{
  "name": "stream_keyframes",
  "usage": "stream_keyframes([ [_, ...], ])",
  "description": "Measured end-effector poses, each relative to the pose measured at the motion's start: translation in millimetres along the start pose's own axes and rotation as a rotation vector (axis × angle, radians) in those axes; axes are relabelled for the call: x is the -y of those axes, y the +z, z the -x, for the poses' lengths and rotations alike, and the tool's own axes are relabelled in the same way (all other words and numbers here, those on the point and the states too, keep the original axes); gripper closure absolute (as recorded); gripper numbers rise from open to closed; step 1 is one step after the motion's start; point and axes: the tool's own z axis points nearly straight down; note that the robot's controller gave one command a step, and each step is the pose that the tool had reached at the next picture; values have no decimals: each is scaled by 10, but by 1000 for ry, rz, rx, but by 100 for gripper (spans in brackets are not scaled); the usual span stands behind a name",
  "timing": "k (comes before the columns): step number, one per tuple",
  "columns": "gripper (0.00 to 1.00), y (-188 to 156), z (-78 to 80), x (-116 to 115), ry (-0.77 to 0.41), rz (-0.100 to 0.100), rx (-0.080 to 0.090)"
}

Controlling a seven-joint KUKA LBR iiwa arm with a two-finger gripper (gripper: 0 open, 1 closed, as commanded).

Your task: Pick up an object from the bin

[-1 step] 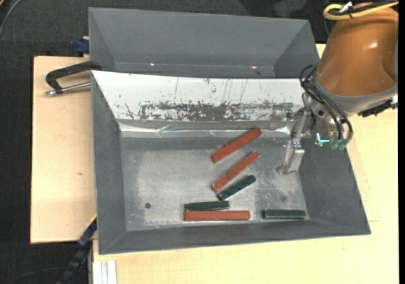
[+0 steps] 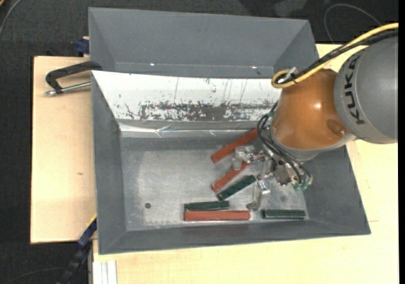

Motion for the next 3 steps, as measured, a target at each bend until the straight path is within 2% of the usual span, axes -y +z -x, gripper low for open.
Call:
stream_keyframes([
  [1,0,448,1,-20,-99,-3,9],
  [2,100,404,24,-16,-100,-5,17],
  [3,100,-968,-72,424,-103,-9,21],
])
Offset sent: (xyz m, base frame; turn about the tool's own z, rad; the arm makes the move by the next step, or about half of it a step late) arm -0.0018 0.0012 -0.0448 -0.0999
